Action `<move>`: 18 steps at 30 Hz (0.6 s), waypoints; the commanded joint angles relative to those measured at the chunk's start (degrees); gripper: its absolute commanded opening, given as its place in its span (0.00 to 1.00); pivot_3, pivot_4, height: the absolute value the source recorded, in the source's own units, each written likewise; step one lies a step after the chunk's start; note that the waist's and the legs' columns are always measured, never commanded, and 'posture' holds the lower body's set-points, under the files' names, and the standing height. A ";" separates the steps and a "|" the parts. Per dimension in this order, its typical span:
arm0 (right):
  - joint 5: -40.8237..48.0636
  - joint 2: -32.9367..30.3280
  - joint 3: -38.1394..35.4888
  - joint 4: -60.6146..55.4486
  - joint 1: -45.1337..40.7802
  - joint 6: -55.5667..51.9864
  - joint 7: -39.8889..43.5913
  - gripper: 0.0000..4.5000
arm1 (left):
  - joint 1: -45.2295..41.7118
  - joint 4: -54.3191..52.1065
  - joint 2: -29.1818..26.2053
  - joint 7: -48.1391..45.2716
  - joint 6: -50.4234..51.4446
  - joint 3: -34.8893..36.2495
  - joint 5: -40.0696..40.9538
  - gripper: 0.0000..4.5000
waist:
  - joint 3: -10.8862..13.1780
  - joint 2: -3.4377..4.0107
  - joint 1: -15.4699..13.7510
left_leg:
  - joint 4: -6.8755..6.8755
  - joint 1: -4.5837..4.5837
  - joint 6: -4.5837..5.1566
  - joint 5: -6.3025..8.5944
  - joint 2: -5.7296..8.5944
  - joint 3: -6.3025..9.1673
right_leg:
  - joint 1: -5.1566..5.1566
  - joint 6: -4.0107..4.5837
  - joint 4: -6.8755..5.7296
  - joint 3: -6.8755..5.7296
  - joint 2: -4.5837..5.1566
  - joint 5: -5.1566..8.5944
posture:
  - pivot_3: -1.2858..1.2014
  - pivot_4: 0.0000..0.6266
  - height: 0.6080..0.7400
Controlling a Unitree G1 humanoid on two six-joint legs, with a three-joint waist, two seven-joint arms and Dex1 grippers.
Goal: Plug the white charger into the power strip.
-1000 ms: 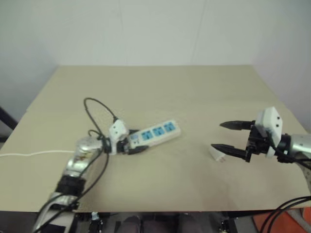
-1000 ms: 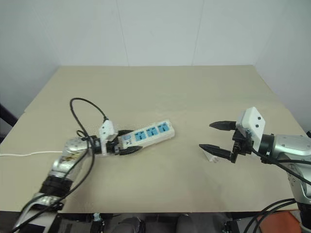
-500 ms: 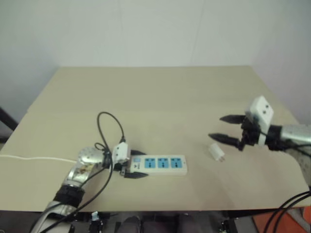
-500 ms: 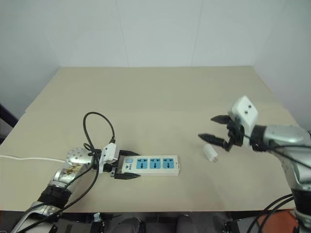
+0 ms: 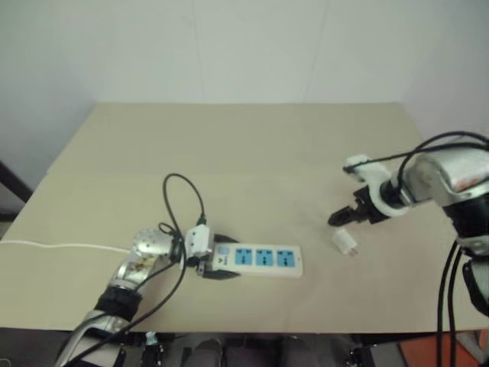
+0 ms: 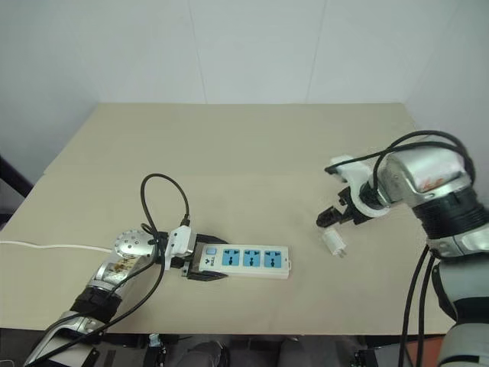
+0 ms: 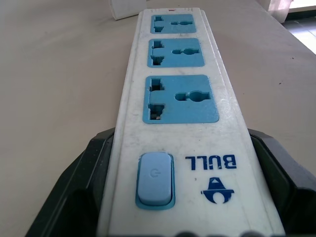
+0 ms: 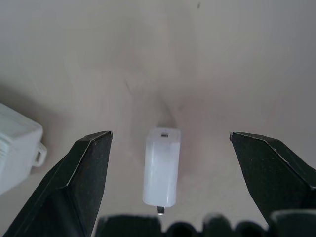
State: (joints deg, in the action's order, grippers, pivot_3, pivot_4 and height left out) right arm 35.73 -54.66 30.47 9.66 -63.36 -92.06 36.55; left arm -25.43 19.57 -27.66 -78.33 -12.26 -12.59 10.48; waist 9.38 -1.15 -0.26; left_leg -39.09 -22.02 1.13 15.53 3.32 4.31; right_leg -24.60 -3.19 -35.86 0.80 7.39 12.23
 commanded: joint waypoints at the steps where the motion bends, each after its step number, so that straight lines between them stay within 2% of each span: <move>1: -2.32 0.68 1.75 0.91 -2.17 -0.44 1.41 1.00 | -0.05 0.65 0.11 0.11 -0.12 -0.92 -0.66 0.74 | 0.00 0.01 0.06 | 0.00 0.00 0.00 0.00 0.01 0.00 | 0.00 0.00 0.00 0.00 0.00 0.00 | 0.52 0.24 1.00; 17: -11.62 8.60 12.38 8.55 -2.40 5.59 8.98 1.00 | 0.62 -0.43 -0.44 1.14 1.01 -0.58 -0.82 0.74 | -0.04 0.01 0.56 | -0.05 0.09 -0.01 -0.01 0.07 0.04 | 0.09 -0.02 -0.04 -0.02 -0.01 0.00 | 0.52 0.24 1.00; 18: -12.12 9.06 12.68 9.00 -2.60 5.82 9.48 0.96 | 0.69 -0.53 -0.44 1.25 1.09 -0.58 -0.83 0.74 | -0.04 0.01 0.63 | -0.05 0.19 -0.01 0.00 0.06 0.05 | 0.19 -0.02 -0.03 -0.03 -0.02 0.00 | 0.52 0.24 1.00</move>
State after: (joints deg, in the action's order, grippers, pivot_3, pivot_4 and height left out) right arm 24.49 -46.35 42.31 17.73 -65.01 -87.77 44.87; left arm -25.34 19.49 -28.12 -78.12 -11.39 -12.56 10.44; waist 9.34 -1.14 0.37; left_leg -39.14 -21.77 1.12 15.52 3.38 4.36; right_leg -24.35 -3.21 -35.88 0.78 7.37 12.23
